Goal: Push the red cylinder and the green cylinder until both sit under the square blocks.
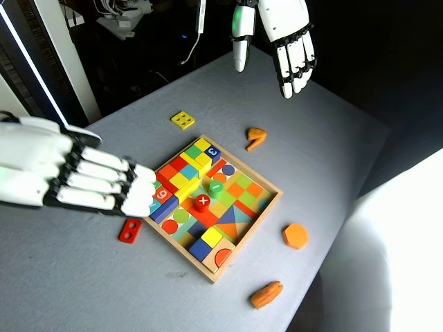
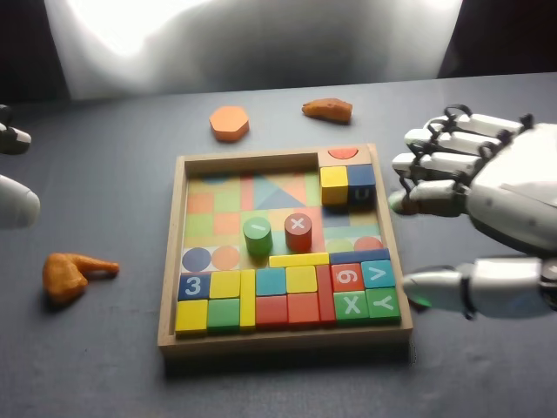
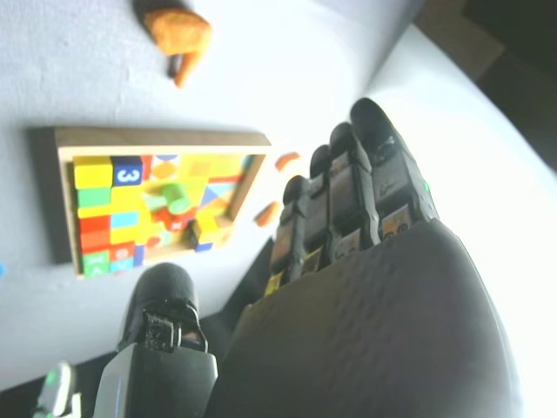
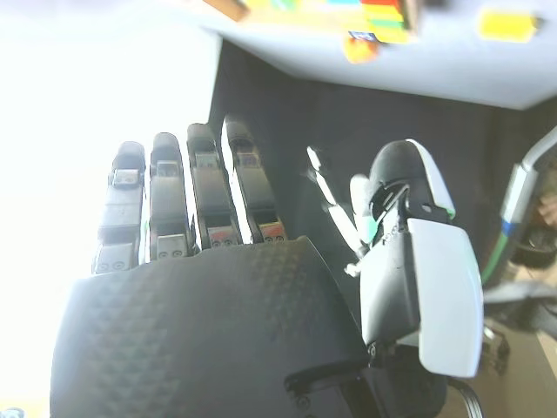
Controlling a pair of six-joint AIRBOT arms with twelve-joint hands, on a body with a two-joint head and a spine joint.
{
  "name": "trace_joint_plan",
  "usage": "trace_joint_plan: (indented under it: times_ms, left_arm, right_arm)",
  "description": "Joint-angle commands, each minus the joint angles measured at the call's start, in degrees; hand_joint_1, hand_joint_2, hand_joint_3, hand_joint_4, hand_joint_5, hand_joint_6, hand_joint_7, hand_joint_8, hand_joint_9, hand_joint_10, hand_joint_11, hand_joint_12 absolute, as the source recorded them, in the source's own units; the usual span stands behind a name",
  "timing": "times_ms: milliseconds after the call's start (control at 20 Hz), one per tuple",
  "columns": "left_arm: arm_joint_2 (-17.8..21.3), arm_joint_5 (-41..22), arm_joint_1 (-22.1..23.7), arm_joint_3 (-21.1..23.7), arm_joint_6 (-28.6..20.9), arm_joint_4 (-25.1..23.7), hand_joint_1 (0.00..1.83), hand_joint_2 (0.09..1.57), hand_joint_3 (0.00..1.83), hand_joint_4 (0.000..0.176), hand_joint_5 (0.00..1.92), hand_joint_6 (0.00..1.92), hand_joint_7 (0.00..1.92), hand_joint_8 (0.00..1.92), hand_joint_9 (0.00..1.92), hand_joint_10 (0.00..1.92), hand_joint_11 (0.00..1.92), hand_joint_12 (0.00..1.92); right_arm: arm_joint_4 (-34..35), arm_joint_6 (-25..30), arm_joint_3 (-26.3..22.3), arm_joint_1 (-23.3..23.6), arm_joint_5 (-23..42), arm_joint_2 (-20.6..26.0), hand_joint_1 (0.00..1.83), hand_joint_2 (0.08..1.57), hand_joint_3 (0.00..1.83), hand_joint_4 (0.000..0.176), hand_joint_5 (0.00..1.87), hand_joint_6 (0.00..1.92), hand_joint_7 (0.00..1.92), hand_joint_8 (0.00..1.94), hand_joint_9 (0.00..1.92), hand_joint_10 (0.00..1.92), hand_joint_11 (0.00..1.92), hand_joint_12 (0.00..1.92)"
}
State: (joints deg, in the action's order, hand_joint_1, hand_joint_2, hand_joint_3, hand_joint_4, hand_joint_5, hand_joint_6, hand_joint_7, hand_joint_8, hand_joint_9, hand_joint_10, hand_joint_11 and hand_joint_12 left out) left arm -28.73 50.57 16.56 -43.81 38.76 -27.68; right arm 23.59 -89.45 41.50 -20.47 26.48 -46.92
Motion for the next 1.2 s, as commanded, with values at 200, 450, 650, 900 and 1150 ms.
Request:
trace_joint_plan:
  times_ms: [200, 450, 650, 900, 1150]
  left_arm:
    - [0.4, -3.6, 0.6, 0.0, 0.1, -2.3, 0.0, 1.25, 0.0, 0.056, 0.09, 0.01, 0.12, 0.01, 0.15, 0.01, 0.0, 0.55]
    - [0.4, -3.6, 0.6, -0.1, 0.1, -2.3, 0.0, 1.25, 0.0, 0.055, 0.11, 0.01, 0.13, 0.01, 0.16, 0.01, 0.0, 0.66]
    - [0.4, -3.6, 0.6, -0.1, 0.1, -2.6, 0.0, 1.24, 0.0, 0.057, 0.1, 0.0, 0.11, 0.0, 0.13, 0.0, 0.0, 0.55]
    - [0.4, -3.4, 0.6, -0.1, 0.1, -2.6, 0.0, 1.24, 0.0, 0.06, 0.08, 0.0, 0.11, 0.0, 0.14, 0.01, 0.0, 0.51]
    - [0.4, -3.4, 0.6, -0.1, 0.1, -2.6, 0.0, 1.24, 0.0, 0.056, 0.09, 0.0, 0.12, 0.0, 0.14, 0.0, 0.0, 0.5]
  right_arm:
    - [4.3, -3.0, 5.0, 3.3, 5.1, -6.6, 0.0, 1.17, 0.0, 0.0, 0.88, 0.05, 0.17, 0.0, 0.0, 0.0, 0.0, 0.0]
    - [6.9, -7.0, 9.5, 5.6, 5.1, -14.0, 0.01, 1.18, 0.0, 0.0, 0.89, 0.05, 0.18, 0.0, 0.0, 0.0, 0.0, 0.0]
    - [11.6, -7.1, 14.3, 7.3, 3.1, -18.9, 0.03, 1.19, 0.0, 0.0, 0.87, 0.03, 0.16, 0.0, 0.0, 0.0, 0.0, 0.0]
    - [15.6, -6.9, 19.1, 8.5, -1.2, -23.1, 0.0, 1.18, 0.0, 0.0, 0.87, 0.03, 0.15, 0.0, 0.0, 0.0, 0.0, 0.0]
    - [16.9, -7.6, 21.0, 7.9, -2.0, -25.7, 0.0, 1.18, 0.0, 0.0, 0.88, 0.03, 0.18, 0.01, 0.0, 0.0, 0.0, 0.0]
